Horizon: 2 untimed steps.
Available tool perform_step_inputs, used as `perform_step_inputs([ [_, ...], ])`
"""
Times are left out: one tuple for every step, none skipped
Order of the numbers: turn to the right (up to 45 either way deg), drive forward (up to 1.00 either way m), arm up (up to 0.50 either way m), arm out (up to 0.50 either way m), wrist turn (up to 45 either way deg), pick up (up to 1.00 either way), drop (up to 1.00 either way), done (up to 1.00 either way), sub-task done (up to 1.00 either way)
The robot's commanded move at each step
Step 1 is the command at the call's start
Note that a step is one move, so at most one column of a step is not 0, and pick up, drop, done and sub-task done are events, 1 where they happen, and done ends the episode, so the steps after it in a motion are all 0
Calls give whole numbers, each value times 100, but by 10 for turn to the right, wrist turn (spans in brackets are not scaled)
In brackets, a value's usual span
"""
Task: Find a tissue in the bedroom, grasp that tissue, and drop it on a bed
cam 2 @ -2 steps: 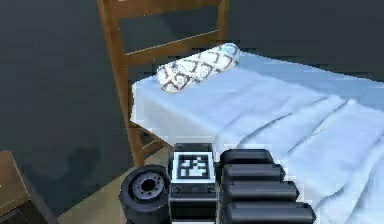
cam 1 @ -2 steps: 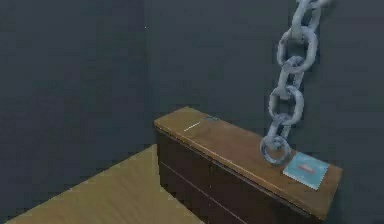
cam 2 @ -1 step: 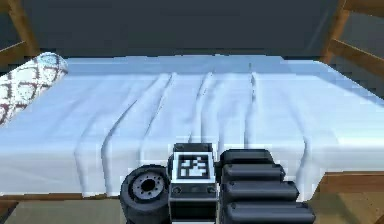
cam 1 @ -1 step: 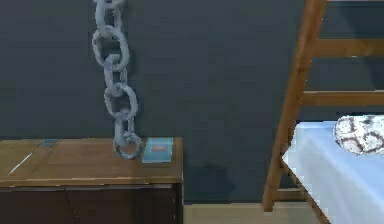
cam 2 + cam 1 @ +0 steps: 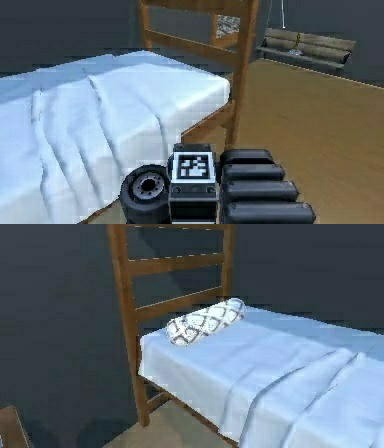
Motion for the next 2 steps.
perform_step_inputs([
  [330, 0, 0, 0, 0, 0, 0, 0, 0],
  [-450, 0, 0, 0, 0, 0, 0, 0, 0],
])
